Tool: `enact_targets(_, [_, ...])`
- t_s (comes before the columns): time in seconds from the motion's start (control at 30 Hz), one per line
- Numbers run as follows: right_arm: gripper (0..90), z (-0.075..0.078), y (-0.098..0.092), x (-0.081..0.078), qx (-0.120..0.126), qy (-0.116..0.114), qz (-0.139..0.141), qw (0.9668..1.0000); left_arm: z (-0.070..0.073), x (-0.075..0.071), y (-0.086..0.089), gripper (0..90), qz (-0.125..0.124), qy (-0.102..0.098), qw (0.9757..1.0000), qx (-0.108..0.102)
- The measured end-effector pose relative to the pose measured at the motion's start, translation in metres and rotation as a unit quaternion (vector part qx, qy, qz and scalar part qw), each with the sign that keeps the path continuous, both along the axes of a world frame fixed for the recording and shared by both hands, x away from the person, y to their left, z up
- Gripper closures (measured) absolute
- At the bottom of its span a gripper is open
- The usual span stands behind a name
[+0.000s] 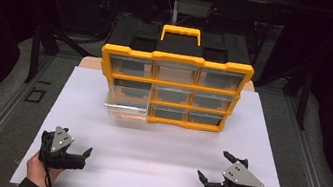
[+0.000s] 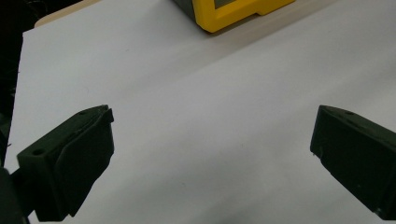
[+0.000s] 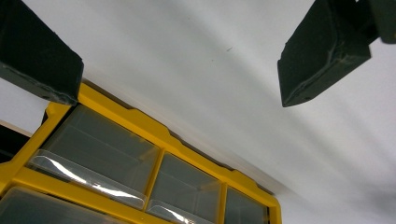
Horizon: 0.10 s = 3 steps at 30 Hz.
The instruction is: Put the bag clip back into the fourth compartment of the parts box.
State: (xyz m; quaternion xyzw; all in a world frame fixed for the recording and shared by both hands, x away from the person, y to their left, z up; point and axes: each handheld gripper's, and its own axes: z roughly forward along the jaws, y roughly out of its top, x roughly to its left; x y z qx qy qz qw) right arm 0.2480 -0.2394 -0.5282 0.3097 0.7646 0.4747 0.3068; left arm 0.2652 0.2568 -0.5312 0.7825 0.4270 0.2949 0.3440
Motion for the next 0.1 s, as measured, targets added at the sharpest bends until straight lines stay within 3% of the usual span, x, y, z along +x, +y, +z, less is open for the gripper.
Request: enact_targets(0.1, [0.0, -0.0001, 0.0001, 0.0002, -0.001, -0.002, 0.0, 1.0, -0.0004, 0.0009, -0.0001, 0.0, 0.0, -0.002, 1.0, -0.001])
